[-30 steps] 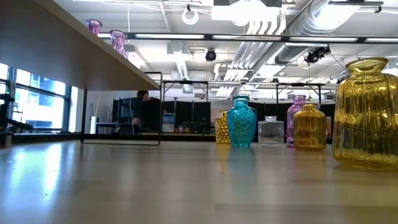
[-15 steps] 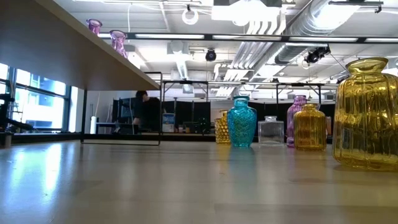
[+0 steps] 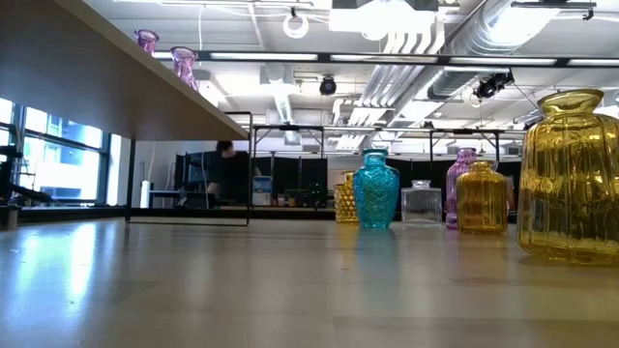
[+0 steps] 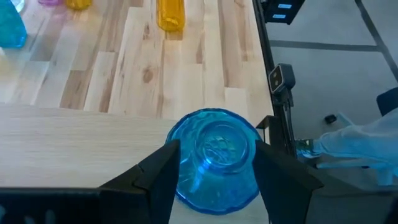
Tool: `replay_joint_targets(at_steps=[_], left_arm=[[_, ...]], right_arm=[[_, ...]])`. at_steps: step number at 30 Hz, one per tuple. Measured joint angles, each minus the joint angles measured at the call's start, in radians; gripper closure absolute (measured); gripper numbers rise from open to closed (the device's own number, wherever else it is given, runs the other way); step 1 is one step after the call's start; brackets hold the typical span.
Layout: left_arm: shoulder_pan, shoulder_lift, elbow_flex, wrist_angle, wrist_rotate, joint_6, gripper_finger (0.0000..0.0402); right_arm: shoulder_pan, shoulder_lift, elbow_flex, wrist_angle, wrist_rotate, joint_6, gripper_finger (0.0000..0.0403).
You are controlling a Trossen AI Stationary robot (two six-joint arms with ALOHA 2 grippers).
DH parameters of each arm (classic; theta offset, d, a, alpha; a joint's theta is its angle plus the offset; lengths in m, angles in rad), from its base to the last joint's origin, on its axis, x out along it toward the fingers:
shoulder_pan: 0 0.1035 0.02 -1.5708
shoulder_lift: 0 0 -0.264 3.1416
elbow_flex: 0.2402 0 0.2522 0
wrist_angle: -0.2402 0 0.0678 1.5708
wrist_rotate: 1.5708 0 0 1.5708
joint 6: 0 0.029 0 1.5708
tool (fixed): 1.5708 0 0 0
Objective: Sort vases onto shelf
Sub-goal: Put the bottom blue flower vase on the shelf
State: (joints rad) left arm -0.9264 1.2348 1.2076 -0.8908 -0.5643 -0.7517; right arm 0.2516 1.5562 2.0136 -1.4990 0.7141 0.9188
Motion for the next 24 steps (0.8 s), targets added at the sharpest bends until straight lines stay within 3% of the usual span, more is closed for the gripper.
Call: replay_joint_targets(at_steps=[16,20,24], left_arm=[[0.000,-0.115,0.000,0.010,-0.037,0.017,0.0215],[0.003,-0.143,0.000,0.078,-0.064,0.079,0.0215],[0.004,-0.184,0.000,0.151,-0.120,0.133,0.0216]], right_arm=[[0.000,0.000,0.000,0.020,0.000,0.002,0.0403],[0.000,0.023,0.000,0.100,-0.012,0.010,0.0403],[0.009,0.103,0.000,0.244,-0.093,-0.069,0.0403]])
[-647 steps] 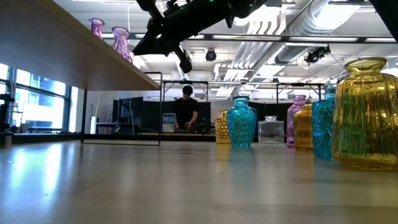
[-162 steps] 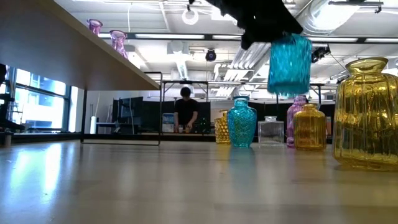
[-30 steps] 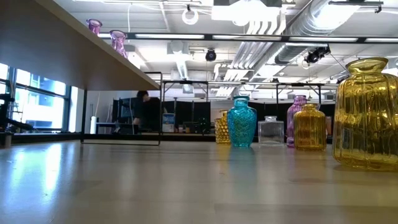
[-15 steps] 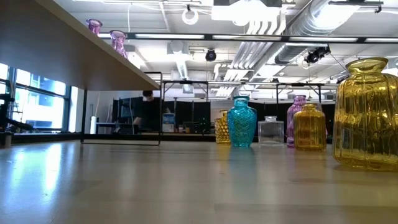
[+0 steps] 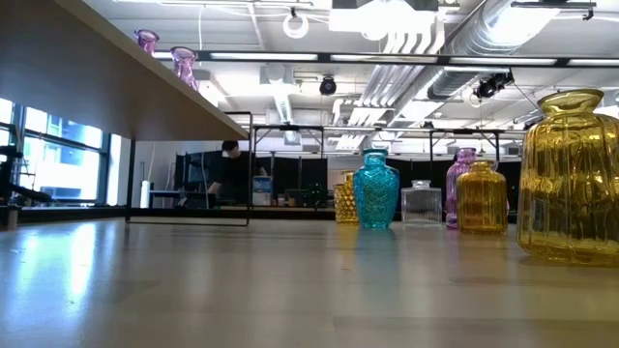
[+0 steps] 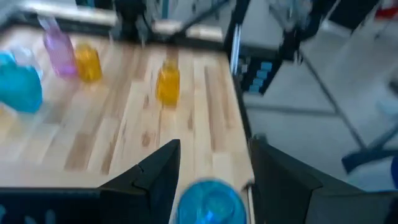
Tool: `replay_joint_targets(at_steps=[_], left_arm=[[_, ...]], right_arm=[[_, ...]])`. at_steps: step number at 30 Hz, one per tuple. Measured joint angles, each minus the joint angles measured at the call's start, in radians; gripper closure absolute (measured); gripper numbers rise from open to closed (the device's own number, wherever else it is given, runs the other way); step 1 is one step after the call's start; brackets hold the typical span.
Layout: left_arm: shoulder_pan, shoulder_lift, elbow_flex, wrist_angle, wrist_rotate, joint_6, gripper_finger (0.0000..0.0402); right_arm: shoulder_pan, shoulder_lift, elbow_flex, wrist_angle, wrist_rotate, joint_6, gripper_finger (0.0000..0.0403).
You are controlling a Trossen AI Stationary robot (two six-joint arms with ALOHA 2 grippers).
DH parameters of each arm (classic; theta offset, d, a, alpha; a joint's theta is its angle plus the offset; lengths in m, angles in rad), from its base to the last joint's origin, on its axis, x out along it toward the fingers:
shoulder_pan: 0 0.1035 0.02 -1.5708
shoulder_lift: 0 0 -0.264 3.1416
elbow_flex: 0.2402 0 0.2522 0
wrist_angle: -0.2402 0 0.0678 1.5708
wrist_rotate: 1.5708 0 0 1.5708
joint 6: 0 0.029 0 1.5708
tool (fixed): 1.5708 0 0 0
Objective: Sort vases onto shelf
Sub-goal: Put the bottom blue flower vase on the shelf
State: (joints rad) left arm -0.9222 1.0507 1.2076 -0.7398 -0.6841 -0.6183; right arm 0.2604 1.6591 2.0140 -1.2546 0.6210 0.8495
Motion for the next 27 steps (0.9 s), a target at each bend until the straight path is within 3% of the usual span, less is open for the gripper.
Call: replay_joint_targets(at_steps=[6,12,18,27], left_arm=[[-0.002,-0.094,0.000,0.072,-0.079,0.055,0.0216],[-0.002,-0.155,0.000,0.081,-0.092,0.117,0.0216],[-0.002,-0.166,0.000,0.083,-0.094,0.161,0.0216],[-0.002,-0.166,0.000,0.118,-0.159,0.249,0.0216]], right_arm=[[0.016,0.167,0.000,0.265,-0.156,-0.088,0.0403],[0.017,0.301,0.000,0.557,-0.313,-0.059,0.0403],[0.063,0.370,0.000,0.645,-0.311,0.078,0.0403],[0.166,0.428,0.000,0.685,-0.209,0.352,0.0403]])
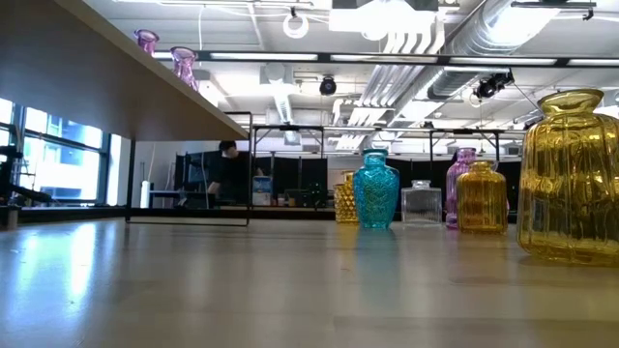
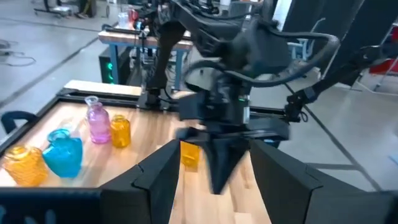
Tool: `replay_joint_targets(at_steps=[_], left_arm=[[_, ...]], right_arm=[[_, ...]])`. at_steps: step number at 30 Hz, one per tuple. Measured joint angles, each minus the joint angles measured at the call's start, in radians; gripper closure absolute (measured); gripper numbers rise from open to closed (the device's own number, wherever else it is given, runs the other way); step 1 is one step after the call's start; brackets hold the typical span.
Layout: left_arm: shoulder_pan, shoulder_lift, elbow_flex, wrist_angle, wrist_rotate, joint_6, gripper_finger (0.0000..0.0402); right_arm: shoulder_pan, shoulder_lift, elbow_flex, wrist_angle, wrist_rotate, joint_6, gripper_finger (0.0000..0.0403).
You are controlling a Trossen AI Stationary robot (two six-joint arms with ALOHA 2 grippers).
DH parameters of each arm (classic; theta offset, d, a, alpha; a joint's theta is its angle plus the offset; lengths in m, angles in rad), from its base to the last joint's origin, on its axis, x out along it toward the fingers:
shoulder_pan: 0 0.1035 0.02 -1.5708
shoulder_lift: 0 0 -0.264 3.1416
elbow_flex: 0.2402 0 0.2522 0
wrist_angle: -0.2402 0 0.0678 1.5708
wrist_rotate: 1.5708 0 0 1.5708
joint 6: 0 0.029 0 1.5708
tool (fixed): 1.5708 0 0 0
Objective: Sort vases onto shelf
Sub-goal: Put the bottom blue flower vase on the shelf
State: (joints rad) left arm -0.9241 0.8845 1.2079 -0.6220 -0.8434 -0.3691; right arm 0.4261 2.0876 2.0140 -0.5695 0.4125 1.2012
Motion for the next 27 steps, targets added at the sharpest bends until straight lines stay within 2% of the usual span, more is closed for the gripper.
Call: replay_joint_targets(at_steps=[4,13,19,27], left_arm=[[0.000,-0.004,0.000,0.000,-0.038,0.008,0.0216],[0.000,-0.016,0.000,0.000,-0.111,0.015,0.0216],[0.000,-0.020,0.000,0.000,-0.106,0.017,0.0216],[0.000,-0.019,0.000,0.000,-0.104,0.015,0.0216]], right_arm=[[0.037,0.026,0.000,0.064,0.032,0.092,0.0403],[0.052,0.137,-0.001,0.298,0.023,0.195,0.0403],[0.046,0.140,-0.001,0.314,0.054,0.187,0.0403],[0.012,0.140,-0.001,0.314,0.039,0.150,0.0403]])
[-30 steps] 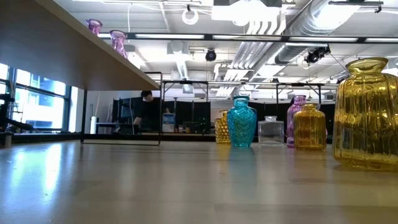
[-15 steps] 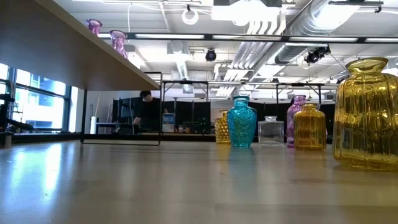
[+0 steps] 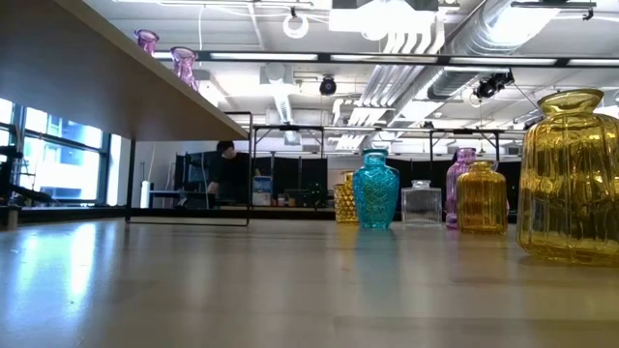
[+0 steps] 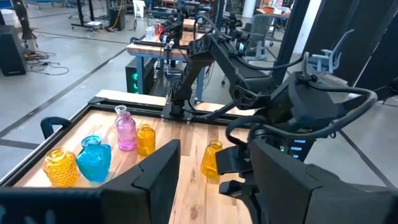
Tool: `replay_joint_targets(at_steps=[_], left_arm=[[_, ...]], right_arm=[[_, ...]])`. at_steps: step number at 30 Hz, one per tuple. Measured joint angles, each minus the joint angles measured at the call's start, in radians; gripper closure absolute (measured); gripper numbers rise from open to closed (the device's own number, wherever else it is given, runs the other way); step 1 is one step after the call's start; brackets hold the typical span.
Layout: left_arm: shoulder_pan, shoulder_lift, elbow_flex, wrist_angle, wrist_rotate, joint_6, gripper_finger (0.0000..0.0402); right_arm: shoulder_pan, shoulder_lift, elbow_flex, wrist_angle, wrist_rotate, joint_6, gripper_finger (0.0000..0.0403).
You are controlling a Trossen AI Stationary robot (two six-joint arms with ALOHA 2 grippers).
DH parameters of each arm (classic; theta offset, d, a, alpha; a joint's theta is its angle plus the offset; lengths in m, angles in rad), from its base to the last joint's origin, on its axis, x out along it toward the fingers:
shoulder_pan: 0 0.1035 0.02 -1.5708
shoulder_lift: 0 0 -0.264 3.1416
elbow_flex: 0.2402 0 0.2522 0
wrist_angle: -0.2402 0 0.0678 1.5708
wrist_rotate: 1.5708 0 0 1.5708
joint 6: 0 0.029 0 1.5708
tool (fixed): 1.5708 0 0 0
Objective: Sort vases onto shelf
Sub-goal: Put the bottom blue flower vase on the shelf
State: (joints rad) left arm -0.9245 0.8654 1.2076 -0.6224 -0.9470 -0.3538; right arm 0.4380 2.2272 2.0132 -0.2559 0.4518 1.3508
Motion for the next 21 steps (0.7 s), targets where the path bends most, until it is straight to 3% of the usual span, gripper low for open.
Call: replay_joint_targets(at_steps=[21], left_arm=[[0.000,0.000,0.000,-0.001,0.001,0.024,0.0216]], right_arm=[[-0.008,0.000,0.000,0.045,-0.097,0.021,0.0403]])
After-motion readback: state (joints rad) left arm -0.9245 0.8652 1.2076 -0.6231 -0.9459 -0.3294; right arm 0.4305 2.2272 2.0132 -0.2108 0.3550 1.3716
